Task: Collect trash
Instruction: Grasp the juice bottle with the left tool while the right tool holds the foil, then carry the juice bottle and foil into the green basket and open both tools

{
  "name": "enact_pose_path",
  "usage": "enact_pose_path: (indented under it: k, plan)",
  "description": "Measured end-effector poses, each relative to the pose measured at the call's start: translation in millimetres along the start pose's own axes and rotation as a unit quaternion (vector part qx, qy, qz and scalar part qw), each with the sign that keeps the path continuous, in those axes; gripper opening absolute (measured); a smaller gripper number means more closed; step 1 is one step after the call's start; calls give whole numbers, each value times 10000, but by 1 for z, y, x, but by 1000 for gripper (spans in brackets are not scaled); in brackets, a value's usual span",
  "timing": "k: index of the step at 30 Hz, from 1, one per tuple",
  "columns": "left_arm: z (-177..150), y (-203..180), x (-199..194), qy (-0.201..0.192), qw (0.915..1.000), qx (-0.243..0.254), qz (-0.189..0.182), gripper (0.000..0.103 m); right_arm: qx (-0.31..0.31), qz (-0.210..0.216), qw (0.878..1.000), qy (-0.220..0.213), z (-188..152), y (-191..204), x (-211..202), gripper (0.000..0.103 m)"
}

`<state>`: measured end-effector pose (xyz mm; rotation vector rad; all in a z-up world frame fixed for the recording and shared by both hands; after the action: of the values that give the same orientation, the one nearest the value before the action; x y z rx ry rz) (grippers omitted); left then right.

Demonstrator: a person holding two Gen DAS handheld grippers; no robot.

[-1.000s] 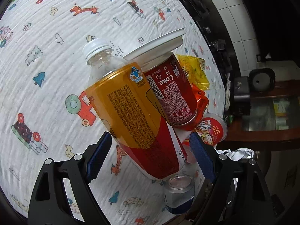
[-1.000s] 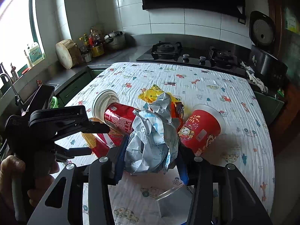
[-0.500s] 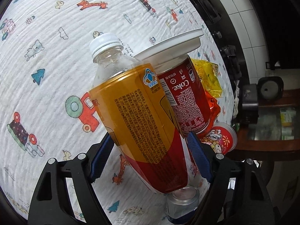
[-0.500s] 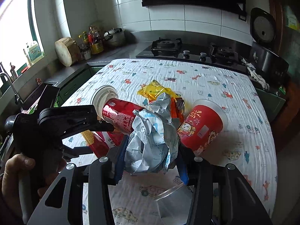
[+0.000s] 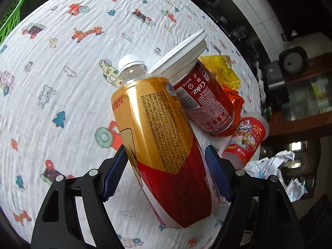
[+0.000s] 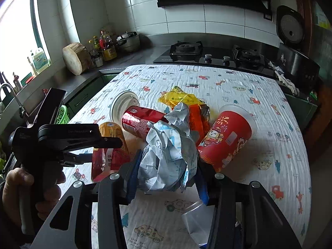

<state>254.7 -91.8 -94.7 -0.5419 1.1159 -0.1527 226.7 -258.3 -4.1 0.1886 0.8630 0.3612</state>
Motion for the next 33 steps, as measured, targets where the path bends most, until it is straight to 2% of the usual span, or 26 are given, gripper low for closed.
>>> enact_pose_path:
  k: [6,14,23,27,33]
  plan:
    - [-9,18,-17,233,9944,1001,226,73,70,167,9998,103,-11,16,6,45]
    - [-16,53,-54,201,9841,1762,122,72,91,445,9984,341,-30,56,26,45]
    - [-14,108,-106,-124,9832,1821,-61,69,-100,603,9968,506,-39,114,46,45]
    - [-6,132,-132,-374,9823,1833,-91,61,-235,693,9959,528,-37,142,53,45]
    - [-15,155,-130,-163,9840,1758,-235,60,-398,852,9939,575,-35,179,63,45]
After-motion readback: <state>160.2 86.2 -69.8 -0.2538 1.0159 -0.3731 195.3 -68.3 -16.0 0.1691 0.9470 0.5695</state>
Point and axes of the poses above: each gripper's, at about its wrist camera, not at the fingertips, and x roughly the way its jaws point, y to its left, z to its top, the point moved 6 cm from there along x, roughly the way its jaws point, and after that the axes turned 15 degrees about x, right-handed, at the moved point
